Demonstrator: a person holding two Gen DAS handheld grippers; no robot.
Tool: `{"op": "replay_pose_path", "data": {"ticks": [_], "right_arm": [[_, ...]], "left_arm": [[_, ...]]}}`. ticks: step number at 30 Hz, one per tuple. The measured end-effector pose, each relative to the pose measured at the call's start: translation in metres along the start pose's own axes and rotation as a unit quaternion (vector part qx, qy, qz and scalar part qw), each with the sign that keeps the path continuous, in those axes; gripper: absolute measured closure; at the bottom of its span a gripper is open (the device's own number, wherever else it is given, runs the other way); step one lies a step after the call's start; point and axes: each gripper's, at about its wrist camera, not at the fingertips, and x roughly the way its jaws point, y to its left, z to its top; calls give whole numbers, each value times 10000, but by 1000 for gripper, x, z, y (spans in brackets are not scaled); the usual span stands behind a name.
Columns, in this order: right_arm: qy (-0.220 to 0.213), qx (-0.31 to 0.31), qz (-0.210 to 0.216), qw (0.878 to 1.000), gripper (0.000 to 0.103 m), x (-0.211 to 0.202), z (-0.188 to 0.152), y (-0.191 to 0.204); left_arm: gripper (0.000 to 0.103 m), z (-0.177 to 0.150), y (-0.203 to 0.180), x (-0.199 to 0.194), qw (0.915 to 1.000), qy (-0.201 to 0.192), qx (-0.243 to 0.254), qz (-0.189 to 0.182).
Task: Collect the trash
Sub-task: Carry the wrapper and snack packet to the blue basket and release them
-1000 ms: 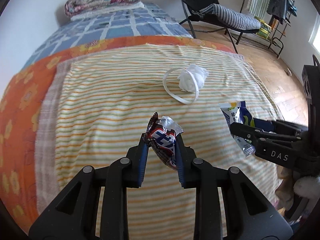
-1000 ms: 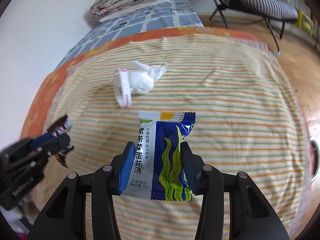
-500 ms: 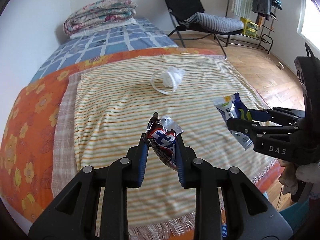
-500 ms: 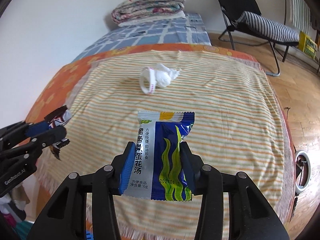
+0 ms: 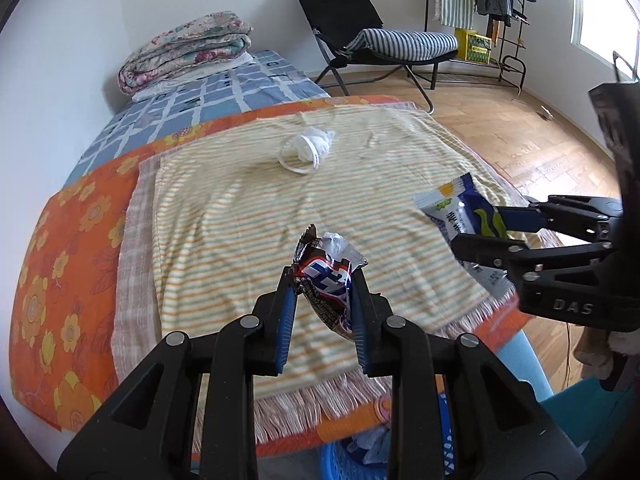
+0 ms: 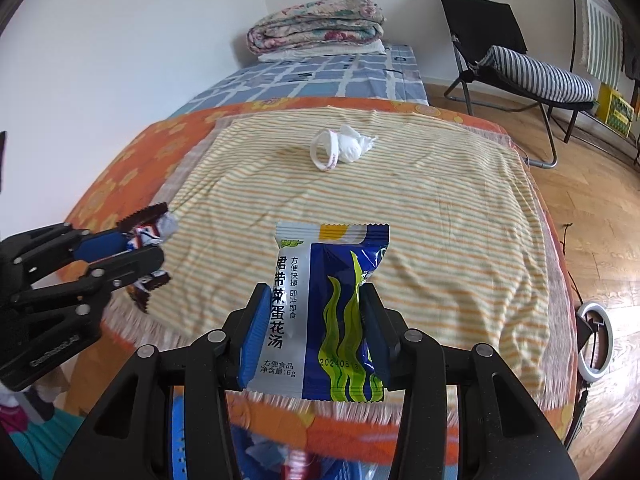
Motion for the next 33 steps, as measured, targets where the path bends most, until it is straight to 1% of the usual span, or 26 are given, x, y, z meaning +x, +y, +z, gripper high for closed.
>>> {"op": "replay_pose_path", "data": {"ticks": [7, 13, 17, 25, 33], "right_arm": [[-24, -237, -32, 9997, 60, -29, -27, 17], [-6, -314, 57, 9995, 60, -44, -50, 26], [85, -334, 109, 9993, 60, -48, -67, 28], [250, -316, 159, 9991, 60, -51, -92, 29], [650, -132, 365, 9971, 60, -38, -123, 23]], "left_arm": [[78, -33, -10, -6, 9996, 224, 28, -159], [78, -56, -17, -7, 9987, 417, -9, -305], [78, -72, -23, -4, 9974, 584, -78, -417], [78, -95, -36, -4, 9955, 761, -91, -557], [78, -124, -47, 4, 9914, 1090, -85, -714]]}}
